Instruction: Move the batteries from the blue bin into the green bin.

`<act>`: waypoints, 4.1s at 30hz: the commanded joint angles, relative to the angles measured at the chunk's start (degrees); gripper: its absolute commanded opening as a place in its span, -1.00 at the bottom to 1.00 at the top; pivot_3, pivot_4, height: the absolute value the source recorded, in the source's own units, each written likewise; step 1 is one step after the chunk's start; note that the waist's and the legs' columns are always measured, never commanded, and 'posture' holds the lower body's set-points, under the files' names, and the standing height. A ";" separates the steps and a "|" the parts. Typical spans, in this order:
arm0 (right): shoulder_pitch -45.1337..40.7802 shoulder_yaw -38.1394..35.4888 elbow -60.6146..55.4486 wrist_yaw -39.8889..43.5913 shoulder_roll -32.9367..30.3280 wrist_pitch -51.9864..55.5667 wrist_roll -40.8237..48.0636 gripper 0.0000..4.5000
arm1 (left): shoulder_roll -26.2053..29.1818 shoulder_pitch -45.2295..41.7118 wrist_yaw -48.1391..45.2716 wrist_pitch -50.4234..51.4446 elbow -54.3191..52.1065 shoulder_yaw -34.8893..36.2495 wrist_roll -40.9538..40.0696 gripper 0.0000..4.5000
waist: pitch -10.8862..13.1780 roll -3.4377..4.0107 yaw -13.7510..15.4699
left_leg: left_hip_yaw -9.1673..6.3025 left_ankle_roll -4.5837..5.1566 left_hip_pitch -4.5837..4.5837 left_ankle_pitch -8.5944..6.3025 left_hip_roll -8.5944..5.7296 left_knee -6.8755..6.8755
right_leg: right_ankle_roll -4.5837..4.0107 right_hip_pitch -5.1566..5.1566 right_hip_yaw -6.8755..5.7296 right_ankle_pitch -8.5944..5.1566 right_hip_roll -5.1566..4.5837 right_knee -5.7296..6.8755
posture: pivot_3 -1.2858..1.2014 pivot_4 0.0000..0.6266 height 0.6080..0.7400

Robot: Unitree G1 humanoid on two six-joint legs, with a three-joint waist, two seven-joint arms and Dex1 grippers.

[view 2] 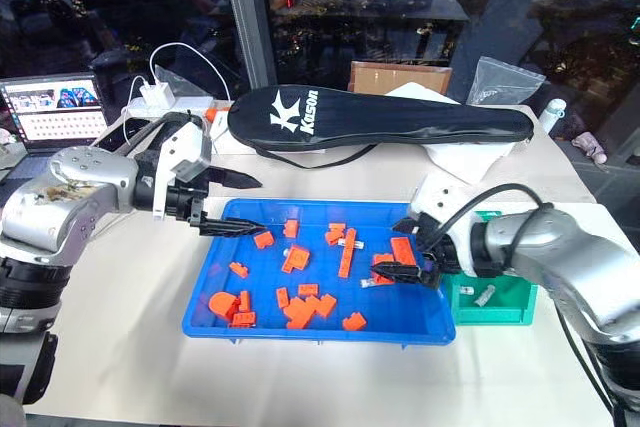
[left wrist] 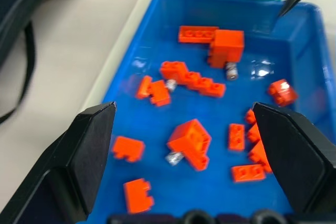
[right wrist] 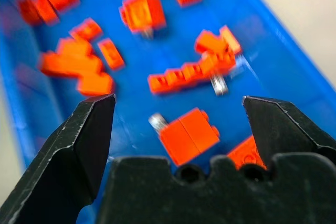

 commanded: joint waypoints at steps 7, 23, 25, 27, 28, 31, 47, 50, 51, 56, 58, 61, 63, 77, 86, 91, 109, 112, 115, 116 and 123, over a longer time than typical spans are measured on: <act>-2.27 2.48 6.86 2.24 5.89 -5.63 -7.70 0.70 | 1.38 0.26 1.47 0.43 -2.55 2.38 -1.35 1.00 | 0.00 0.00 0.08 | 0.00 0.00 -0.01 0.00 0.00 0.03 | 0.00 0.00 0.00 0.01 0.01 0.03 | 0.03 -0.52 0.95; -10.16 -0.22 21.65 -0.76 13.03 -14.29 -16.29 -0.06 | 1.68 1.17 2.05 0.38 -2.93 2.72 -1.49 1.00 | 0.00 0.01 0.10 | 0.00 0.00 0.03 0.00 0.00 0.03 | 0.00 0.02 0.00 0.01 0.03 0.09 | 0.03 -0.52 0.95; -10.18 0.65 23.88 -0.63 13.31 -16.33 -18.76 0.16 | 1.71 1.22 2.10 0.39 -2.99 2.73 -1.45 1.00 | 0.00 0.01 0.27 | 0.00 0.00 0.00 0.00 0.00 0.03 | -0.03 0.02 0.00 0.03 0.02 0.06 | 0.03 -0.52 0.95; -10.38 0.05 24.28 0.04 13.46 -16.49 -19.06 0.45 | 1.75 1.13 2.06 0.40 -2.86 2.72 -1.42 1.00 | 0.00 0.02 0.28 | 0.00 0.00 -0.03 0.00 -0.01 0.03 | -0.11 0.01 0.00 0.08 0.02 0.05 | 0.03 -0.52 0.95; -10.52 -0.86 23.58 0.44 13.43 -15.80 -18.44 0.61 | 1.80 1.14 2.04 0.41 -2.83 2.75 -1.42 1.00 | 0.01 0.03 0.23 | 0.00 0.00 -0.03 0.00 -0.01 0.04 | -0.14 0.00 0.00 0.10 0.02 0.06 | 0.03 -0.52 0.95; -10.60 -3.25 19.30 2.20 11.21 -13.96 -17.24 0.99 | 1.86 1.22 2.05 0.51 -2.86 2.78 -1.45 1.00 | 0.01 0.04 0.17 | 0.00 0.00 0.00 0.01 -0.01 0.02 | -0.16 0.01 0.00 0.11 0.03 0.11 | 0.03 -0.52 0.95; -3.40 8.06 -1.70 6.15 7.38 3.94 -13.11 0.99 | 0.54 -0.89 0.91 -0.98 -0.90 0.81 -0.46 1.00 | 0.06 0.12 0.07 | -0.02 0.00 -0.03 0.00 -0.01 0.22 | 0.03 0.01 0.01 0.01 0.02 0.14 | 0.03 -0.52 0.95; -3.67 9.66 -1.20 3.78 8.32 6.17 -15.00 0.99 | 0.74 -0.99 0.85 -1.07 -0.75 0.74 -0.43 1.00 | 0.07 0.12 0.11 | -0.02 0.00 -0.04 0.00 -0.01 0.21 | 0.01 -0.01 0.01 0.02 0.03 0.18 | 0.03 -0.52 0.95; -4.01 10.29 -1.06 2.76 8.34 6.99 -16.06 0.99 | 0.78 -0.95 0.86 -1.12 -0.77 0.70 -0.36 1.00 | 0.07 0.12 0.11 | -0.02 0.00 -0.04 0.00 -0.01 0.21 | 0.01 0.00 0.01 0.02 0.03 0.18 | 0.03 -0.52 0.95; -3.07 10.46 -2.01 1.05 8.68 9.50 -16.59 0.99 | 1.10 -0.63 1.14 -1.60 -1.34 0.76 0.10 1.00 | 0.07 0.12 0.17 | -0.02 0.00 -0.02 0.00 -0.01 0.21 | 0.02 0.02 0.00 0.02 0.03 0.18 | 0.03 -0.52 0.95; -2.74 10.97 -2.12 1.01 8.70 9.80 -16.69 0.77 | 1.26 -0.48 1.11 -1.47 -1.45 0.90 0.00 1.00 | 0.07 0.12 0.18 | -0.02 0.00 -0.04 0.00 -0.01 0.22 | 0.02 0.02 0.00 0.01 0.02 0.15 | 0.03 -0.52 0.95; -2.62 12.07 -2.34 0.98 8.54 9.83 -17.21 0.39 | 1.35 -0.45 1.14 -1.42 -1.58 0.93 0.01 1.00 | 0.07 0.12 0.11 | -0.02 0.00 -0.02 0.00 0.00 0.22 | 0.03 0.02 0.00 0.01 0.03 0.17 | 0.03 -0.52 0.95; -2.79 12.40 -2.51 0.98 8.91 9.83 -17.06 0.08 | 1.36 -0.59 1.13 -1.52 -1.41 0.90 0.09 1.00 | 0.07 0.12 0.09 | -0.02 0.00 -0.01 0.00 0.00 0.21 | 0.03 0.02 0.00 0.01 0.03 0.17 | 0.03 -0.52 0.95; -6.02 -16.18 -3.94 9.05 -2.20 11.71 -4.71 -0.89 | -0.51 -1.82 -0.55 -1.11 -0.53 1.46 -2.58 1.00 | 0.07 0.11 0.54 | -0.04 0.01 -0.05 0.00 -0.01 0.20 | 0.03 0.05 -0.02 0.02 0.02 0.12 | 0.03 -0.52 0.95; 6.10 -26.81 6.55 8.35 -16.45 5.82 -10.21 -0.89 | -2.71 -3.23 -1.36 -2.31 1.45 -0.01 -1.75 1.00 | 0.07 0.11 0.15 | -0.03 0.07 0.00 -0.04 -0.02 0.22 | 0.03 0.10 0.00 0.01 0.00 0.06 | 0.03 -0.52 0.95; 11.78 -24.54 6.25 6.43 -14.55 2.76 -11.81 -0.89 | -3.08 -3.82 -2.04 -2.90 2.45 -0.50 -1.20 1.00 | 0.03 0.22 -0.58 | -0.03 0.07 0.02 -0.04 -0.02 0.22 | 0.04 0.07 0.01 0.01 0.00 0.13 | 0.03 -0.52 0.95; -5.82 -12.99 6.52 6.80 -9.36 -1.08 -13.09 0.38 | -1.28 -0.96 -2.64 -1.57 -0.27 -0.49 -0.78 1.00 | 0.05 0.40 -1.22 | -0.04 0.07 0.06 -0.04 -0.04 0.25 | 0.06 0.09 0.02 0.01 0.01 0.16 | 0.03 -0.52 0.95; -12.18 -6.82 7.17 6.82 -2.81 -2.15 -14.28 0.38 | -1.05 -0.83 -2.45 -1.68 -0.30 -0.40 -0.60 1.00 | 0.05 0.40 -1.38 | -0.06 0.07 0.04 -0.04 -0.04 0.23 | 0.06 0.09 0.01 0.00 0.01 0.16 | 0.03 -0.52 0.95; -16.68 -0.02 9.43 6.38 4.47 -3.96 -16.95 0.38 | -0.46 -0.60 -2.24 -1.59 -0.45 -0.01 -0.57 1.00 | 0.05 0.40 -1.61 | -0.06 0.07 0.00 -0.04 -0.04 0.25 | 0.05 0.07 0.01 0.01 0.01 0.18 | 0.03 -0.52 0.95; -17.60 3.70 11.19 6.42 5.87 -6.49 -20.29 0.38 | -0.32 -0.43 -2.19 -1.60 -0.47 0.13 -0.59 1.00 | 0.05 0.40 -1.55 | -0.06 0.07 0.00 -0.03 -0.04 0.25 | 0.05 0.06 0.01 0.01 0.02 0.20 | 0.03 -0.52 0.95; -21.21 13.89 19.45 9.04 15.09 -14.74 -27.42 0.38 | 0.37 0.76 -0.83 -1.13 -2.08 0.30 -0.53 1.00 | 0.05 0.40 -0.71 | -0.07 0.07 -0.07 -0.03 -0.06 0.28 | 0.00 0.02 0.00 0.04 0.02 0.26 | 0.03 -0.52 0.95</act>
